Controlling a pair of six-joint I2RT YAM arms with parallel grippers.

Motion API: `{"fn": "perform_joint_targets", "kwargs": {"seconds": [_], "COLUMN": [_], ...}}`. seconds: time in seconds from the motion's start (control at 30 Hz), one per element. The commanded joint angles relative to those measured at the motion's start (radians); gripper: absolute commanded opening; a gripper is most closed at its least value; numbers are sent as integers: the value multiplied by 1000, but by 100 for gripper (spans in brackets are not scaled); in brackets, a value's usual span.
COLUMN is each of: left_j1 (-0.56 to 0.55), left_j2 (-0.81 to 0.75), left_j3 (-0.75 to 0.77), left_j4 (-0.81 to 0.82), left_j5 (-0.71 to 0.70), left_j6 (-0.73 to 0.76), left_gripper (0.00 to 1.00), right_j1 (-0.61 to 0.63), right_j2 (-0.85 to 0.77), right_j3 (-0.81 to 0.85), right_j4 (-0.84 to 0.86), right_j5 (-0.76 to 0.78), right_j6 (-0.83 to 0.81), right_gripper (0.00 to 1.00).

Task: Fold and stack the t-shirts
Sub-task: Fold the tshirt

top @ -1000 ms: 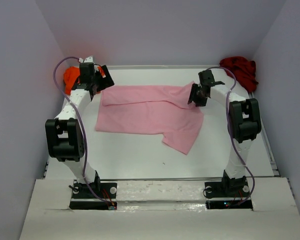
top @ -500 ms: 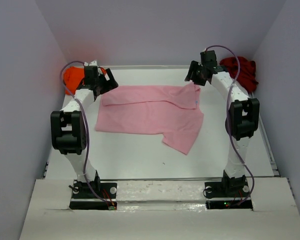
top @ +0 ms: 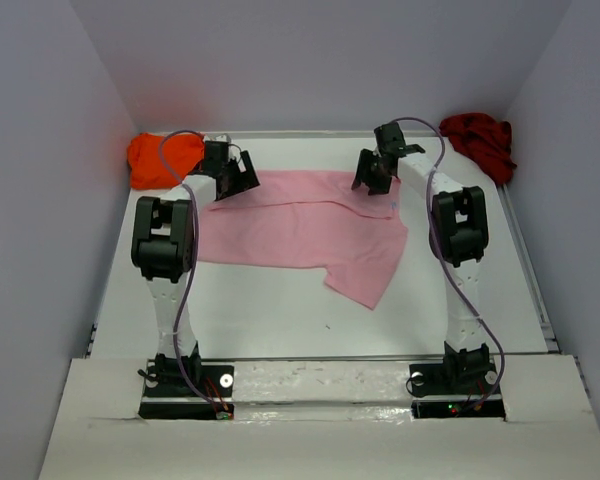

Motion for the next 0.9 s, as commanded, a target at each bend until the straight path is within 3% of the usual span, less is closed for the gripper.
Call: {"fn": "perform_joint_targets", "kwargs": {"seconds": [0.0, 0.3, 0.57, 0.7, 0.87], "left_j1": [4, -27, -105, -134, -134], "left_j2": [17, 43, 28, 23, 86], "left_j3": [39, 58, 30, 10, 122], "left_j4": [-26, -112, -140, -120, -181], "left_j5": [-54, -67, -42, -59, -54], "left_j6": [18, 19, 1, 1, 12], "left_gripper": [99, 99, 99, 99, 99], "right_j1": [-2, -2, -83, -103, -140], "right_j2": [-15, -51, -117, -104, 6], "right_j3": [12, -74, -109, -47, 90], "right_j4": [21, 20, 17, 0, -31], "right_j5": [0, 115, 184, 167, 108], "right_j6": [13, 2, 15, -5, 2], "right_gripper": [61, 60, 59, 60, 60]}}
